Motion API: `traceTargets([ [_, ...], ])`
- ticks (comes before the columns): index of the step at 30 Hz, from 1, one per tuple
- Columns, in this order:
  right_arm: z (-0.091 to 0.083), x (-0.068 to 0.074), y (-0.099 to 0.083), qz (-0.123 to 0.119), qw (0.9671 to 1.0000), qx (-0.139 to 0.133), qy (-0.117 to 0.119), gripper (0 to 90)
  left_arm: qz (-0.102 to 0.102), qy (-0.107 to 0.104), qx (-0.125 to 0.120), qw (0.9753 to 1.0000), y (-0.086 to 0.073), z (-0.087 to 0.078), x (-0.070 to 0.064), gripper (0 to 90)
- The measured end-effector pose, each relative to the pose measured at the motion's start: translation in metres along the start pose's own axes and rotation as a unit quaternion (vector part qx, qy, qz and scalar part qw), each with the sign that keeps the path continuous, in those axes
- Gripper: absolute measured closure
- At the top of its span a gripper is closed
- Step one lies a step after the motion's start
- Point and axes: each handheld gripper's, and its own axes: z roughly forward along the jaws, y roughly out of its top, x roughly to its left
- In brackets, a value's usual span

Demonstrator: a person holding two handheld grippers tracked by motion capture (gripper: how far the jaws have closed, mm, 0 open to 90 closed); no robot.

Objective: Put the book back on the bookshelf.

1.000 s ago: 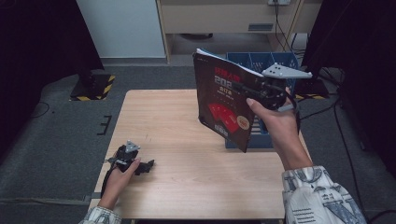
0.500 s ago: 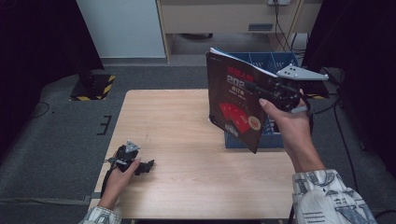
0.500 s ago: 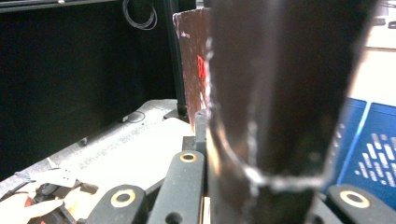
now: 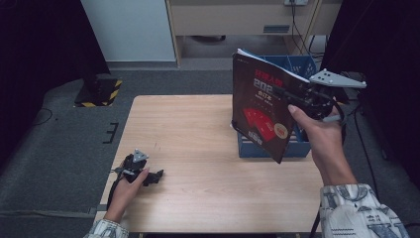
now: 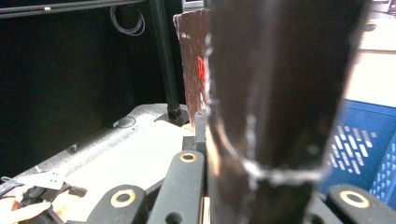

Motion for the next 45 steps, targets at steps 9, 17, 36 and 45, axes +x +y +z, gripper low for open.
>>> traceTargets([
  [9,-0.013,-0.008,0.0,0.002,0.9999,-0.007,-0.014,87.0,0.0,0.0,-0.002,1.0,0.0,0.0,0.0,0.0],
  [17,-0.024,-0.014,0.0,0.003,0.9996,-0.003,-0.028,87.0,0.0,0.0,-0.004,1.0,-0.001,0.0,0.0,0.0],
  [36,-0.04,-0.03,-0.001,0.006,0.9984,-0.008,-0.055,87.0,0.0,0.0,-0.006,1.0,-0.001,0.001,0.0,0.0],
  [45,-0.048,-0.037,-0.001,0.008,0.9975,-0.011,-0.07,87.0,0.0,0.0,-0.006,1.0,-0.001,0.001,0.0,0.0],
])
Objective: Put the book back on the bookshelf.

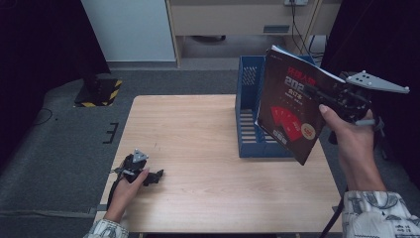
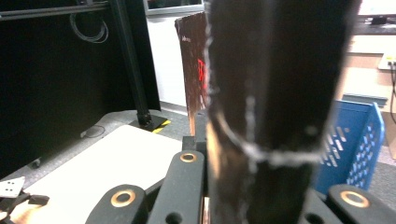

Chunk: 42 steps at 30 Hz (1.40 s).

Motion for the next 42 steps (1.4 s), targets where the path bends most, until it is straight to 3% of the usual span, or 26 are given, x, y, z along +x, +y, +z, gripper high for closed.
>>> traceTargets([
  [42,-0.035,-0.032,0.005,0.011,0.9976,-0.009,-0.068,86.9,0.0,0.0,0.0,1.0,0.0,0.0,0.0,0.0],
])
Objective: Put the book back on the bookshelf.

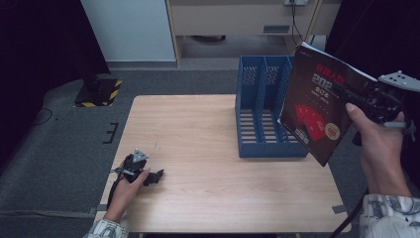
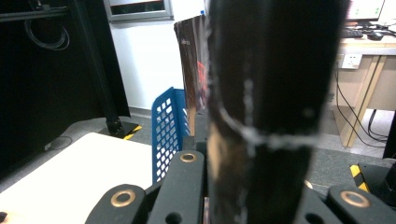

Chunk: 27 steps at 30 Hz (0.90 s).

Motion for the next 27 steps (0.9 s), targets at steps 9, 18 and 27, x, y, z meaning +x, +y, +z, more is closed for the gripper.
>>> traceTargets([
  [9,-0.001,-0.005,0.0,0.004,0.9998,0.0,-0.018,87.0,0.0,0.0,0.0,1.0,0.0,0.0,0.0,0.0],
  [18,0.002,-0.011,-0.002,0.001,0.9989,0.005,-0.046,87.0,0.0,0.0,0.0,1.0,0.0,0.0,0.0,0.0],
  [27,0.02,-0.017,-0.005,0.001,0.9974,0.011,-0.071,87.0,0.001,-0.001,0.0,1.0,0.001,0.001,0.0,0.0],
])
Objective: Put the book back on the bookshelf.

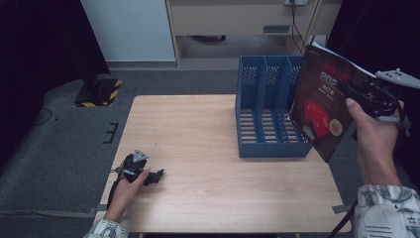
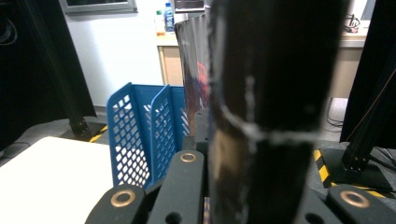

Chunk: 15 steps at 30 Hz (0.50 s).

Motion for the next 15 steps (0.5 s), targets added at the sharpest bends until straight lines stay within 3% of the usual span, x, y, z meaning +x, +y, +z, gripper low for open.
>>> traceTargets([
  [15,0.045,-0.004,-0.005,0.009,0.999,-0.019,-0.039,87.0,-0.001,0.0,0.0,1.0,0.0,0.0,0.0,0.0],
])
